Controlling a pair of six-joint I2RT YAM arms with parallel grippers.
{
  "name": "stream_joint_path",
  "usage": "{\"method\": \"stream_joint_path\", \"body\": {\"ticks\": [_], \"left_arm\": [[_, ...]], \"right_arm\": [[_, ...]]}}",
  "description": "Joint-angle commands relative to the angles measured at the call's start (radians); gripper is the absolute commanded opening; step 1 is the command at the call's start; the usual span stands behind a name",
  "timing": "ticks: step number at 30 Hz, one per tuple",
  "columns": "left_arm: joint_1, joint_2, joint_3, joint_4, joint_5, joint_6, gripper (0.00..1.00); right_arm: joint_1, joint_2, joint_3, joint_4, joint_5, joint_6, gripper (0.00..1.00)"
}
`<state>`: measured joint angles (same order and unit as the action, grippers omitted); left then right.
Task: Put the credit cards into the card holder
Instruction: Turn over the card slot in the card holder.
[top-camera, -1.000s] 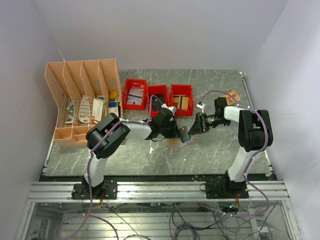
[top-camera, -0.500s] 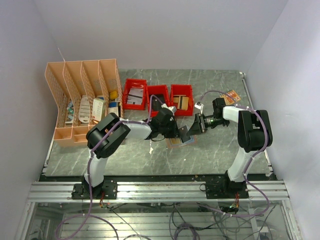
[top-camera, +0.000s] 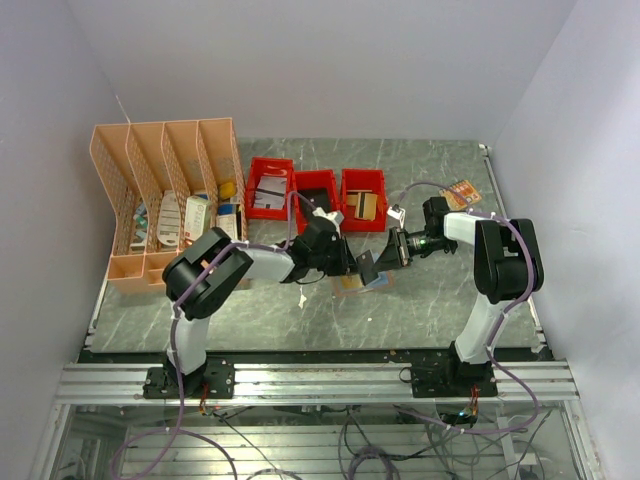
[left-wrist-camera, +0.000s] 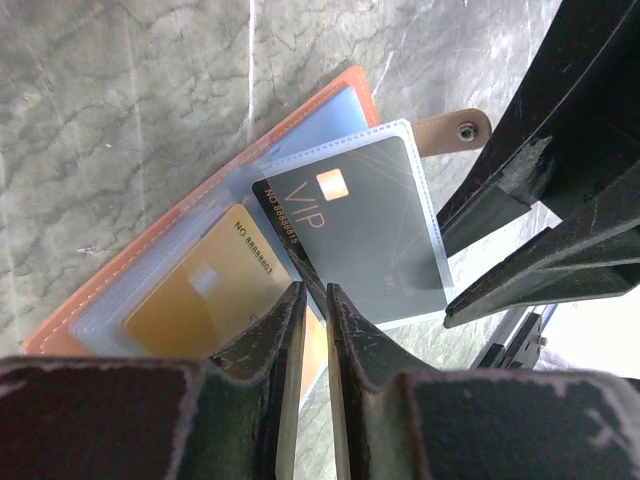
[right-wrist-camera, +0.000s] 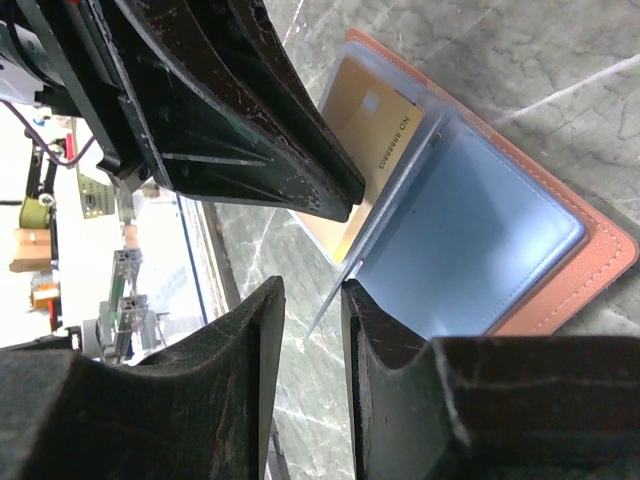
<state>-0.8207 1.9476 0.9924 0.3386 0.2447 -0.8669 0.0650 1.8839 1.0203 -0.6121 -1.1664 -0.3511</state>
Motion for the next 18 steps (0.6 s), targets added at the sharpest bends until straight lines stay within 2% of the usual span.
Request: {"method": "stream_joint_path", "body": {"ticks": [1,7,11,18], "left_arm": [[0.011,-0.06,-0.023,0.072,0.007,-0.02,0.27],[0.03,-0.096,-0.094,0.173,0.002,-0.074,0.3],[0.041,-0.139,-0.165,0.258,-0.057,-0.111,0.31],[0.047,-0.089,-0.166,0.316,-0.005,-0.152,0.29]], "right_arm": [[0.002,0.024,0.012,-0.008,-0.047,-0.006,0.29],[0.003,0.041,0.017,-0.026,-0.076,-0.024,0.33],[0.006,0.045,0.019,-0.038,-0.104,-0.038,0.36],[0.012,0.047,0.024,-0.049,-0.129,-0.054,0.38]]}}
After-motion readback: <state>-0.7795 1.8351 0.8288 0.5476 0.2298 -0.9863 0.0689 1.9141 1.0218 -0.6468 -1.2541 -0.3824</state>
